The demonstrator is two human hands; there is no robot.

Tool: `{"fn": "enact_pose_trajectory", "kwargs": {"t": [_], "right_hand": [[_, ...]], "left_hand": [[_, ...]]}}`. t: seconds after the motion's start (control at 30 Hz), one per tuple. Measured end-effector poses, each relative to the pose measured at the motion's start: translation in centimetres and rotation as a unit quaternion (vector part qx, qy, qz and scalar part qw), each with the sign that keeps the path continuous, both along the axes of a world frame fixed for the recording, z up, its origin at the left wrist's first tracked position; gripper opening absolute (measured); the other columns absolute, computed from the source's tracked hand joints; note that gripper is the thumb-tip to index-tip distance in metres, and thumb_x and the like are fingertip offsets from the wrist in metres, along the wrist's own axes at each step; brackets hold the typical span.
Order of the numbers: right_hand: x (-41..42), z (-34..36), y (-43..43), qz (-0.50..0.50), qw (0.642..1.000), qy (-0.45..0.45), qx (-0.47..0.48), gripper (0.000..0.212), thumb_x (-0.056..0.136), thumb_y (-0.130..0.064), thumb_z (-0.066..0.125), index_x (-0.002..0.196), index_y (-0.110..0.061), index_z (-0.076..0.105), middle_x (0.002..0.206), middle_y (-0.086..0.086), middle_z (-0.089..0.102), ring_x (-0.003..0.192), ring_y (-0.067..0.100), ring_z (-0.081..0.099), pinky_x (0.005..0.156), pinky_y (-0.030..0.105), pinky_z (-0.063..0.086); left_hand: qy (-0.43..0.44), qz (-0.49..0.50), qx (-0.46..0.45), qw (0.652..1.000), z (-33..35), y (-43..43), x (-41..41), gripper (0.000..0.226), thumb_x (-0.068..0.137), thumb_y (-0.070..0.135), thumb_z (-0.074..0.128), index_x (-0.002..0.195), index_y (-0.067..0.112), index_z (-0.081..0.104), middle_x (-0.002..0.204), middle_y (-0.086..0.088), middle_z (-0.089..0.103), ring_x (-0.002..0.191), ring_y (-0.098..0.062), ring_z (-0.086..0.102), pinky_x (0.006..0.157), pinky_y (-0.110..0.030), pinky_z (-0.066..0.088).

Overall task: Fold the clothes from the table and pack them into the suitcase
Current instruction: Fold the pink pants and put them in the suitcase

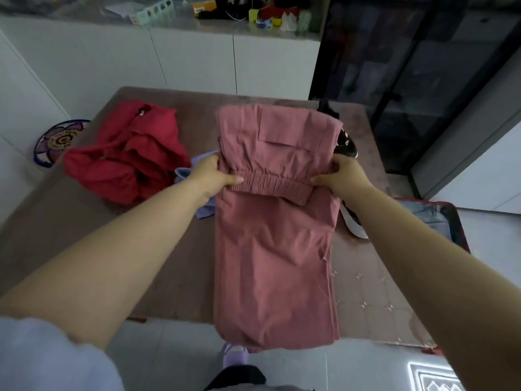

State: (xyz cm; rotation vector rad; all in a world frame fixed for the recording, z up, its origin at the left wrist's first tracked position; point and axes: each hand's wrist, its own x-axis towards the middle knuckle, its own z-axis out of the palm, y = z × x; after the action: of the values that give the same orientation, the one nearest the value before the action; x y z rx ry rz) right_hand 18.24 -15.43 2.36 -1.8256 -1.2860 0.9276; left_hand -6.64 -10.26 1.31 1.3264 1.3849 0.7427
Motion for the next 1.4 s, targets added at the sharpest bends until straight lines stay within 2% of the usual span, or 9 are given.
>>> {"fn": "enact_pose_trajectory", "kwargs": {"t": [0.23, 0.33, 0.43, 0.57, 0.83, 0.97, 1.13, 1.23, 1.4], "right_hand": [[0.1, -5.9, 1.8, -0.106, 0.987, 0.110, 0.055, 0.019, 0.072, 0.017, 0.067, 0.077, -0.001, 0.062, 0.056, -0.013, 0.065, 0.054, -0.004, 0.057, 0.059, 0.016, 0.050], [-0.4, -7.3, -1.8, -0.089, 0.991, 0.086, 0.059, 0.024, 0.074, 0.017, 0.066, 0.076, -0.007, 0.064, 0.058, -0.012, 0.063, 0.054, -0.010, 0.057, 0.058, 0.010, 0.046], [-0.1, -11.4, -6.3, 0.011, 0.998, -0.041, 0.044, 0.049, 0.069, 0.010, 0.060, 0.074, -0.038, 0.069, 0.096, 0.001, 0.064, 0.090, 0.000, 0.060, 0.083, 0.025, 0.047], [1.1, -15.2, -10.7, 0.070, 0.955, -0.277, 0.079, 0.022, 0.064, -0.007, 0.055, 0.067, -0.025, 0.068, 0.107, 0.005, 0.068, 0.094, 0.036, 0.058, 0.083, 0.048, 0.046], [-6.1, -11.5, -11.3, 0.122, 0.926, -0.333, 0.124, 0.048, 0.084, -0.040, 0.046, 0.123, -0.016, 0.060, 0.130, 0.008, 0.059, 0.120, 0.032, 0.052, 0.109, 0.051, 0.027], [-7.5, -14.6, -12.0, 0.220, 0.871, -0.439, 0.001, 0.073, 0.084, -0.067, 0.030, 0.142, -0.023, 0.034, 0.143, 0.006, 0.047, 0.128, 0.033, 0.047, 0.109, 0.054, 0.029], [-4.4, -16.5, -13.5, 0.238, 0.849, -0.460, -0.105, 0.079, 0.088, -0.072, 0.002, 0.147, -0.026, 0.025, 0.150, 0.003, 0.037, 0.132, 0.028, 0.043, 0.111, 0.049, 0.025], [-3.9, -15.7, -13.3, 0.258, 0.878, -0.392, -0.089, 0.094, 0.074, -0.083, 0.006, 0.151, -0.030, 0.001, 0.159, -0.004, 0.002, 0.147, 0.021, 0.006, 0.116, 0.042, -0.001], [-1.7, -14.8, -12.6, 0.061, 0.971, -0.230, 0.007, 0.092, 0.073, -0.058, 0.059, 0.143, -0.004, 0.032, 0.151, 0.015, 0.029, 0.139, 0.033, 0.026, 0.111, 0.040, 0.018]], "left_hand": [[0.045, -0.009, 0.037, 0.998, -4.6, 1.4, -1.4, 0.046, 0.072, -0.008, 0.073, 0.116, -0.006, 0.058, 0.106, -0.008, 0.060, 0.074, 0.006, 0.060, 0.066, -0.004, 0.043], [0.121, -0.059, 0.060, 0.989, -7.9, -0.6, -3.5, 0.061, 0.081, 0.003, 0.069, 0.136, 0.005, 0.043, 0.134, -0.018, 0.049, 0.115, -0.019, 0.055, 0.088, -0.009, 0.038], [0.244, -0.291, 0.287, 0.879, -11.1, -2.4, -6.3, 0.039, 0.082, 0.018, 0.049, 0.118, 0.025, 0.063, 0.122, -0.014, 0.062, 0.118, -0.025, 0.046, 0.110, -0.020, 0.018], [0.375, -0.410, 0.369, 0.745, -14.0, -4.2, -9.0, 0.063, 0.067, 0.002, 0.032, 0.123, 0.021, 0.052, 0.120, -0.003, 0.064, 0.115, -0.022, 0.044, 0.113, -0.033, 0.008], [0.299, -0.299, 0.372, 0.826, -10.3, -7.9, -3.8, 0.046, 0.092, 0.036, 0.035, 0.131, 0.021, 0.055, 0.134, 0.009, 0.053, 0.133, -0.017, 0.035, 0.117, -0.041, 0.006], [0.464, -0.347, 0.282, 0.765, -12.8, -10.5, -1.8, 0.084, 0.076, 0.074, -0.016, 0.147, 0.029, -0.009, 0.155, 0.011, -0.004, 0.145, -0.020, -0.007, 0.110, -0.046, -0.020], [0.506, -0.373, 0.278, 0.726, -16.0, -11.4, -3.8, 0.069, 0.093, 0.063, 0.002, 0.150, 0.025, 0.001, 0.153, 0.002, 0.026, 0.139, -0.029, 0.019, 0.110, -0.051, -0.004], [0.452, -0.338, 0.265, 0.782, -15.0, -11.3, -3.8, 0.072, 0.083, 0.074, -0.004, 0.145, 0.039, -0.017, 0.157, 0.005, -0.001, 0.143, -0.020, -0.004, 0.111, -0.045, -0.019], [0.245, -0.017, 0.008, 0.969, -14.0, -10.0, -5.4, 0.094, 0.086, 0.047, 0.058, 0.150, 0.009, 0.000, 0.156, -0.013, 0.015, 0.141, -0.032, 0.021, 0.115, -0.045, 0.017]]}}
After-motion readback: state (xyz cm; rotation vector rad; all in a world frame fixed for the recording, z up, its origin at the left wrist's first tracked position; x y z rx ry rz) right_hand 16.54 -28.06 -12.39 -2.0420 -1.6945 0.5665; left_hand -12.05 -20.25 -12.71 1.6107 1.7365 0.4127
